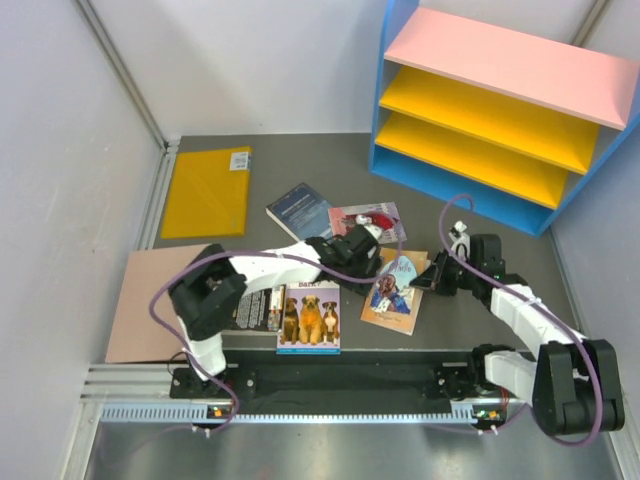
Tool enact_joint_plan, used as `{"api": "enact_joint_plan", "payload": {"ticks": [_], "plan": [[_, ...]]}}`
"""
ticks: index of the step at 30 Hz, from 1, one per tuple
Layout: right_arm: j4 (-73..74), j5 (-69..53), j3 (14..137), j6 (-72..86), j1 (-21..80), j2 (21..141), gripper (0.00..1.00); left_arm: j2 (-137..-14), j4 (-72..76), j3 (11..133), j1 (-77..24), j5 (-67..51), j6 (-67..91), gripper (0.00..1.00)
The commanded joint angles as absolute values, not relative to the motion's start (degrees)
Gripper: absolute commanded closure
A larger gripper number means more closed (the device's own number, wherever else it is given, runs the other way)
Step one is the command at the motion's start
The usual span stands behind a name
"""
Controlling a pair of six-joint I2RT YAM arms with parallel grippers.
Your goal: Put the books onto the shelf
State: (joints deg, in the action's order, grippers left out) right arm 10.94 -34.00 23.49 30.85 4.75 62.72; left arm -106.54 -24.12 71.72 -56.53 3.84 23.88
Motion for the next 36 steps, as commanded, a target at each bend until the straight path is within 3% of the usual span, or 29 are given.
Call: {"api": "enact_joint_plan", "payload": {"ticks": [1,10,19,21,23,24,25,28,32,36], "plan": [[12.47,-38.93,27.94,24.61,5.54,58.71,1.00,-96.87,-13.12,63.40,-51.87,5.20,25.66,0.23],[10.90,-48.16,27.34,21.18,5.45,56.51,1.00,-94.39,16.68,49.84,-44.30,-20.53,30.58,0.19],[6.60,-53.17,26.46,22.67,5.45,55.37,1.00,-97.12,31.10,48.34,-44.30,-29.53,34.27,0.19],[5.54,-54.49,25.93,23.55,5.45,55.72,1.00,-97.82,31.64,48.60,-44.30,-30.49,34.89,0.24],[3.43,-55.98,25.49,24.78,5.54,56.16,1.00,-98.35,32.69,49.22,-44.30,-31.55,35.59,0.39],[3.08,-56.16,25.23,24.96,5.45,56.34,1.00,-98.87,33.04,49.57,-44.30,-32.25,35.94,0.78],[2.82,-56.42,25.14,25.05,5.45,56.42,1.00,-99.05,33.83,49.66,-44.30,-32.69,36.73,1.00],[3.86,-55.20,25.31,25.05,5.45,56.78,1.00,-98.97,35.59,49.48,-44.30,-33.84,37.35,1.00],[8.69,-50.63,26.45,23.47,5.45,56.52,0.89,-96.25,27.99,51.15,-44.30,-29.89,33.85,1.00],[10.46,-47.29,25.93,24.08,5.45,53.88,0.66,-92.21,16.30,57.19,-43.86,-23.74,28.75,1.00]]}}
